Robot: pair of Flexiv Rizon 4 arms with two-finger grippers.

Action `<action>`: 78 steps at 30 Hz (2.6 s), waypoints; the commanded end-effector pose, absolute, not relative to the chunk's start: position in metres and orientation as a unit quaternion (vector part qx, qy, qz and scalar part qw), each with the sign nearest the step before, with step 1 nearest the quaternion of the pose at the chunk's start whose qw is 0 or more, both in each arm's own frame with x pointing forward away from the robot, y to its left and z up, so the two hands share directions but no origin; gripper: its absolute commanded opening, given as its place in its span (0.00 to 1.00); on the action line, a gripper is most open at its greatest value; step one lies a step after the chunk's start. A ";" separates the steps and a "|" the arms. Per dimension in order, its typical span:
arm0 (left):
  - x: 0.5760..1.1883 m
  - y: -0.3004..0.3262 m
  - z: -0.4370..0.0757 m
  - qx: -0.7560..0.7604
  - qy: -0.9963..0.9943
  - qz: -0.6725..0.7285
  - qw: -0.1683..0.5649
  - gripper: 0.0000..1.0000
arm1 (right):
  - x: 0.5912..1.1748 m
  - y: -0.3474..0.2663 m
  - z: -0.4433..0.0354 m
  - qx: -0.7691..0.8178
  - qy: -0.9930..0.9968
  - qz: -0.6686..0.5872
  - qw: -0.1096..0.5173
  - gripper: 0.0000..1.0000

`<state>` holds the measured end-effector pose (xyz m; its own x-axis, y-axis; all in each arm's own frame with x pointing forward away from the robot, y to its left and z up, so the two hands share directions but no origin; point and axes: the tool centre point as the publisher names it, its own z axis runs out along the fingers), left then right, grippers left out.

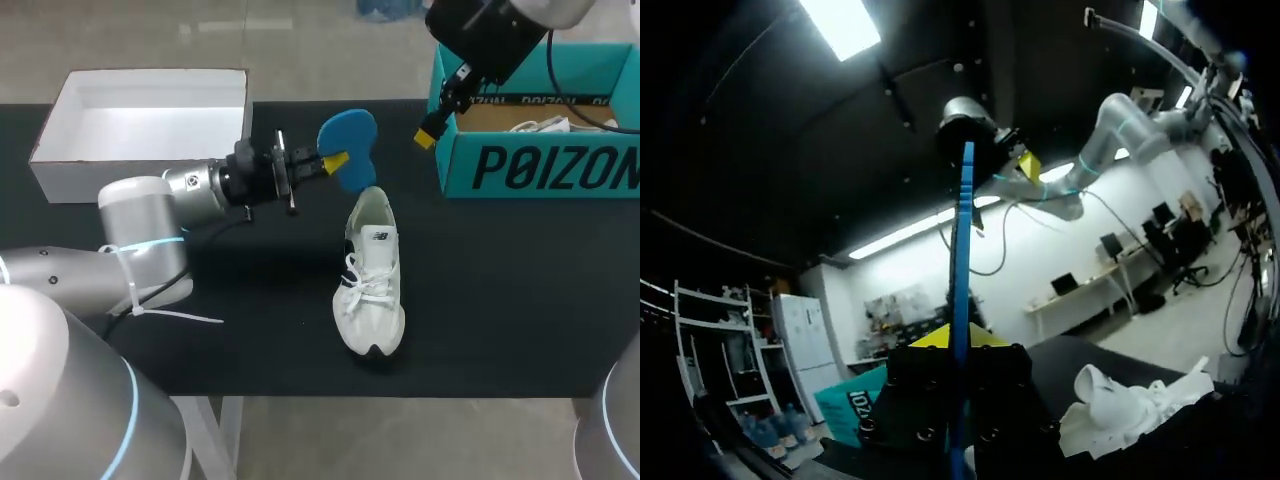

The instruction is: Take the shoe out of the shoebox, open the shoe tongue, remove and reinsert the insole, then place the shoe into the shoebox

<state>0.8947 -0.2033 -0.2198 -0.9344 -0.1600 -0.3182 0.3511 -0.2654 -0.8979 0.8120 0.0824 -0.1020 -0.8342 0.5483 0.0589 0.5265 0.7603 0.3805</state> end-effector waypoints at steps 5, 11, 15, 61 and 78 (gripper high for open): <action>0.885 -0.200 -0.211 -0.023 0.640 -0.762 0.095 0.00 | 0.812 0.083 -0.103 0.287 0.938 0.194 0.029 1.00; 0.886 -0.197 -0.206 -0.036 0.637 -0.767 0.067 0.00 | 0.812 0.083 -0.103 0.287 0.938 0.194 0.029 1.00; 0.889 -0.195 -0.204 -0.042 0.623 -0.780 0.047 0.00 | 0.812 0.083 -0.103 0.287 0.938 0.194 0.029 1.00; 0.898 -0.203 -0.191 -0.099 0.592 -0.800 0.012 0.00 | 0.811 0.066 -0.092 0.304 0.933 0.191 0.038 1.00; 0.898 -0.203 -0.191 -0.099 0.592 -0.800 0.012 0.00 | 0.795 0.033 -0.061 0.326 0.922 0.197 0.075 1.00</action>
